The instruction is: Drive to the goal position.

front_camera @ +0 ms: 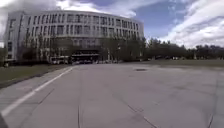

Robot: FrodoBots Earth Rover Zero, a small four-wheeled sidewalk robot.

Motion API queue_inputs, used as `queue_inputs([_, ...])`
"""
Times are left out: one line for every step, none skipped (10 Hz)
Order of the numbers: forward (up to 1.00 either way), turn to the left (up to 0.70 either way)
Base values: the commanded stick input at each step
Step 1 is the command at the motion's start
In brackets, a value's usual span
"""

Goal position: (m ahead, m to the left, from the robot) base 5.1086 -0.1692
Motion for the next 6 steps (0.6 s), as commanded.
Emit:
queue_inputs([0.70,0.01])
queue_inputs([0.70,0.01])
queue_inputs([0.70,0.01])
queue_inputs([0.70,0.01])
queue_inputs([0.70,0.01])
queue_inputs([0.70,0.01])
